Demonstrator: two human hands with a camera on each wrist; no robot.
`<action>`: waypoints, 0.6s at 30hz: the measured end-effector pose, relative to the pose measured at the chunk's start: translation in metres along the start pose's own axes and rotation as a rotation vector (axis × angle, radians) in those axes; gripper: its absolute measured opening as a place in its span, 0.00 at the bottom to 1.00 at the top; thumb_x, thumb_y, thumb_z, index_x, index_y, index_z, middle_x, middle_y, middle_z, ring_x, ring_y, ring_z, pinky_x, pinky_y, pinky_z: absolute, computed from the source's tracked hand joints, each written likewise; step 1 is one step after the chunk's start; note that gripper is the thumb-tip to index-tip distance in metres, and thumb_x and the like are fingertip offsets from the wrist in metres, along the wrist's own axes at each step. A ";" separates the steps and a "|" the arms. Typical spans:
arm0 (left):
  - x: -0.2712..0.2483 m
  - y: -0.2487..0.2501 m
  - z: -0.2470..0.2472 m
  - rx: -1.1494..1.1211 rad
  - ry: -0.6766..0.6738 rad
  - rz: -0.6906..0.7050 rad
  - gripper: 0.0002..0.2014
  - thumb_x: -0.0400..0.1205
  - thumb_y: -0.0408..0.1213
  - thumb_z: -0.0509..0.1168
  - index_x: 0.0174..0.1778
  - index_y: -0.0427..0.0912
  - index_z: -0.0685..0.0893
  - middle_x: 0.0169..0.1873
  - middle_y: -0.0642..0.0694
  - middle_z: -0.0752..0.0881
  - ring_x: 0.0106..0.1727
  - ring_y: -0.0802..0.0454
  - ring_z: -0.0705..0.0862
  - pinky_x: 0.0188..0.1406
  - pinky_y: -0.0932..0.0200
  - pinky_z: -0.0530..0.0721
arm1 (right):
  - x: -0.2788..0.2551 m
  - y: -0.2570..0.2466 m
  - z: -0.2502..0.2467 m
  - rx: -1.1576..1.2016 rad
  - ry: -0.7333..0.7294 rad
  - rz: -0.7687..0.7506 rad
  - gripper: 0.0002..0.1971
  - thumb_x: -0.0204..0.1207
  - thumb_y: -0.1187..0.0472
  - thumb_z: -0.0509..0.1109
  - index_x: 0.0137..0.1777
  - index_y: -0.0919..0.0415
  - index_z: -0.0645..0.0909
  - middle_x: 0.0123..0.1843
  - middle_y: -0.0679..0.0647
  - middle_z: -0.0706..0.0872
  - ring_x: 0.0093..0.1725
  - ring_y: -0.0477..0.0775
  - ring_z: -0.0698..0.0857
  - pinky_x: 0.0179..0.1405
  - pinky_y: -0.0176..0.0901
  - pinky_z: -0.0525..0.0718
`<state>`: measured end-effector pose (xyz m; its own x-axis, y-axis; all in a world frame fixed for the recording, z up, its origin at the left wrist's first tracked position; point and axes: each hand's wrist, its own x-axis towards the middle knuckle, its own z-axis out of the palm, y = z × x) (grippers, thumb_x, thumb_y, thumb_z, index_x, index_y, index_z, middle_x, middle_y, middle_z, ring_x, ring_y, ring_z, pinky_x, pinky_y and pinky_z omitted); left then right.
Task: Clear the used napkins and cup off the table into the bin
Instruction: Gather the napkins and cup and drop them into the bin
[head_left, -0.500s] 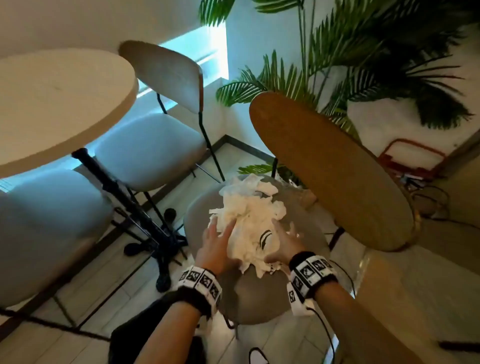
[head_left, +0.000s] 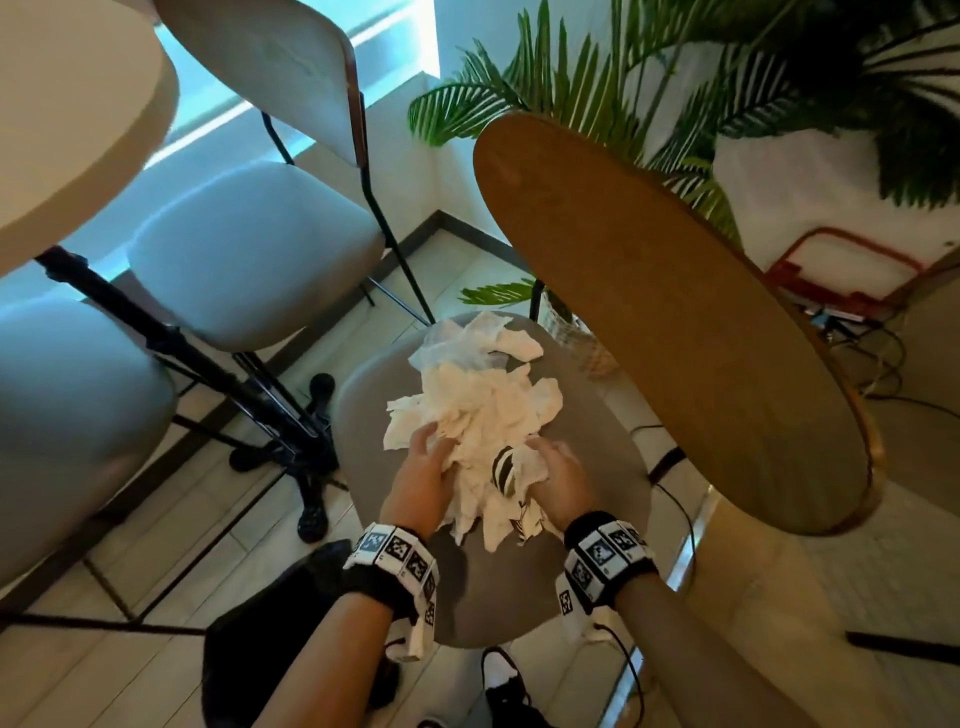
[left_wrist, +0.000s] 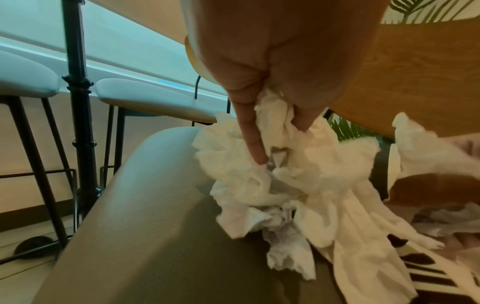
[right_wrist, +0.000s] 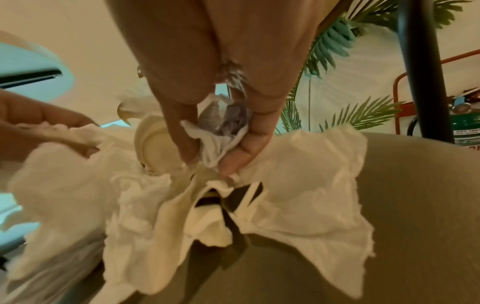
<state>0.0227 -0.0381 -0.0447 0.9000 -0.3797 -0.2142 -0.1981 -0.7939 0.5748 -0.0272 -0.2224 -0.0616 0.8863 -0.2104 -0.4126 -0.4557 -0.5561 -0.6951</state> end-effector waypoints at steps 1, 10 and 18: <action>0.000 -0.001 -0.001 -0.015 0.018 0.017 0.16 0.81 0.37 0.61 0.66 0.41 0.75 0.76 0.40 0.64 0.61 0.42 0.81 0.68 0.51 0.77 | -0.003 -0.001 -0.002 0.025 -0.030 -0.020 0.32 0.65 0.72 0.63 0.71 0.50 0.72 0.67 0.61 0.75 0.68 0.61 0.75 0.69 0.53 0.76; -0.001 0.000 -0.006 -0.138 0.162 0.052 0.12 0.79 0.32 0.64 0.59 0.36 0.82 0.67 0.37 0.76 0.62 0.42 0.80 0.65 0.55 0.75 | -0.002 -0.007 -0.001 0.091 0.062 -0.101 0.27 0.67 0.83 0.57 0.64 0.65 0.80 0.67 0.60 0.79 0.64 0.58 0.79 0.69 0.48 0.76; -0.011 0.003 -0.027 -0.151 0.245 0.123 0.11 0.79 0.31 0.64 0.56 0.37 0.83 0.61 0.40 0.80 0.57 0.50 0.80 0.62 0.56 0.79 | -0.002 -0.022 -0.021 0.154 0.118 -0.102 0.27 0.69 0.82 0.59 0.67 0.65 0.76 0.70 0.59 0.79 0.68 0.59 0.79 0.70 0.46 0.75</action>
<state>0.0223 -0.0236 -0.0192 0.9432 -0.3284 0.0506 -0.2681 -0.6624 0.6996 -0.0175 -0.2265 -0.0333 0.9279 -0.2572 -0.2701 -0.3625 -0.4522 -0.8149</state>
